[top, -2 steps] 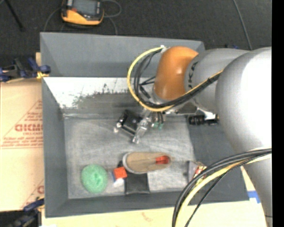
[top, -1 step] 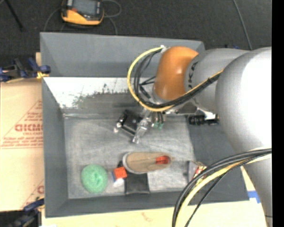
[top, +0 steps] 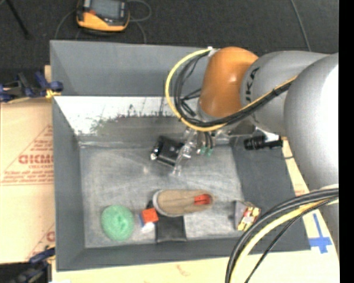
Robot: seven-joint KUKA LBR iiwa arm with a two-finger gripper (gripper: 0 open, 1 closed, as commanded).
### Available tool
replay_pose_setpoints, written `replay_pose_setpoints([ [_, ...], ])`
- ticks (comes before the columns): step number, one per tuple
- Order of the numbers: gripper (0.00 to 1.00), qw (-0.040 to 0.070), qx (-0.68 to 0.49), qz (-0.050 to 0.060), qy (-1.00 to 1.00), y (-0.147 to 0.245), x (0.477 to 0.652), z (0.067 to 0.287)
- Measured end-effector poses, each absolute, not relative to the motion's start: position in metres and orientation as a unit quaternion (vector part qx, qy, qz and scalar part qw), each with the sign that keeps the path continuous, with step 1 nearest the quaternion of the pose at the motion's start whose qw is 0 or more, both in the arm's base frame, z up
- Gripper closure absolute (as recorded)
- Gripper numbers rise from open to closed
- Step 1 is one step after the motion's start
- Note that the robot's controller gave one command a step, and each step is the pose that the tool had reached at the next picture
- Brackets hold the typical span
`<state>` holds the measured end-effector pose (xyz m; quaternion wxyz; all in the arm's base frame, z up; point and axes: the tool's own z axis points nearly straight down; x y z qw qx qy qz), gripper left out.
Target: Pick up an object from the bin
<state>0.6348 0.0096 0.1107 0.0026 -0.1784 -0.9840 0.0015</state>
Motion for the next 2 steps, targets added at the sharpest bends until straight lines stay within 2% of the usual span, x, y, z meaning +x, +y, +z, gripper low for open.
replay_pose_setpoints([
  [1,1.0,-0.007,-0.176,0.0,-0.984,0.007,0.639,0.13],
  [2,1.0,0.004,-0.174,0.001,-0.985,0.007,0.634,0.156],
])
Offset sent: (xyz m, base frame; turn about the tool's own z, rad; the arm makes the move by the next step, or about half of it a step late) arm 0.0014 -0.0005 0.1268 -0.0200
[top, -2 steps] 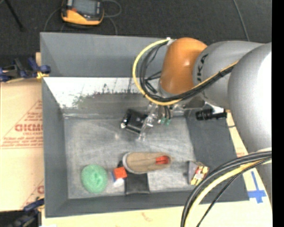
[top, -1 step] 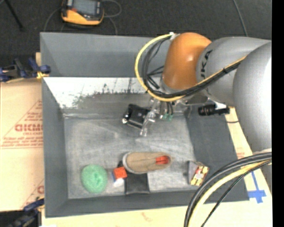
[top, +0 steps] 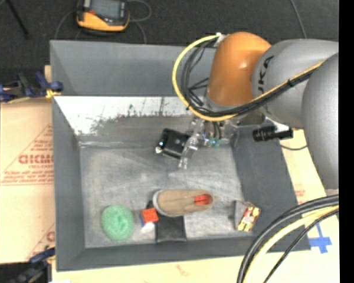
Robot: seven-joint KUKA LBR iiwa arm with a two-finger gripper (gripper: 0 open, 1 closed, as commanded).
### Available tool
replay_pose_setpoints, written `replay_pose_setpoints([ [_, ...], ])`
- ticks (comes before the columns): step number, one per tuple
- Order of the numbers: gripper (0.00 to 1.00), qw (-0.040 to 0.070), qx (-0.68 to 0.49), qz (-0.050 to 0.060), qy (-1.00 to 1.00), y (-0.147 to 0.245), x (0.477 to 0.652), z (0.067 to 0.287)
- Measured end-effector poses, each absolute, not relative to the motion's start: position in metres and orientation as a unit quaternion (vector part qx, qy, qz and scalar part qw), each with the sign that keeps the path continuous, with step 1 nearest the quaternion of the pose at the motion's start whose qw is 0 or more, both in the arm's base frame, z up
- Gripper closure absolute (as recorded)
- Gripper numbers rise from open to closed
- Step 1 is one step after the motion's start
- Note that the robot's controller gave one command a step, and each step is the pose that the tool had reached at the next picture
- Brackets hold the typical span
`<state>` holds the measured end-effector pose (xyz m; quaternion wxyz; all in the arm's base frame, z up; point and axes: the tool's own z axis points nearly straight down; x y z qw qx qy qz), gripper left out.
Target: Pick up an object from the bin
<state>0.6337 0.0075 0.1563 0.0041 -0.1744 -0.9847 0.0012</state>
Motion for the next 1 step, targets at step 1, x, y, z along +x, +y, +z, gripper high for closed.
replay_pose_setpoints([
  [1,1.0,-0.001,-0.149,0.001,-0.989,0.0014,0.6383,0.2142],
])
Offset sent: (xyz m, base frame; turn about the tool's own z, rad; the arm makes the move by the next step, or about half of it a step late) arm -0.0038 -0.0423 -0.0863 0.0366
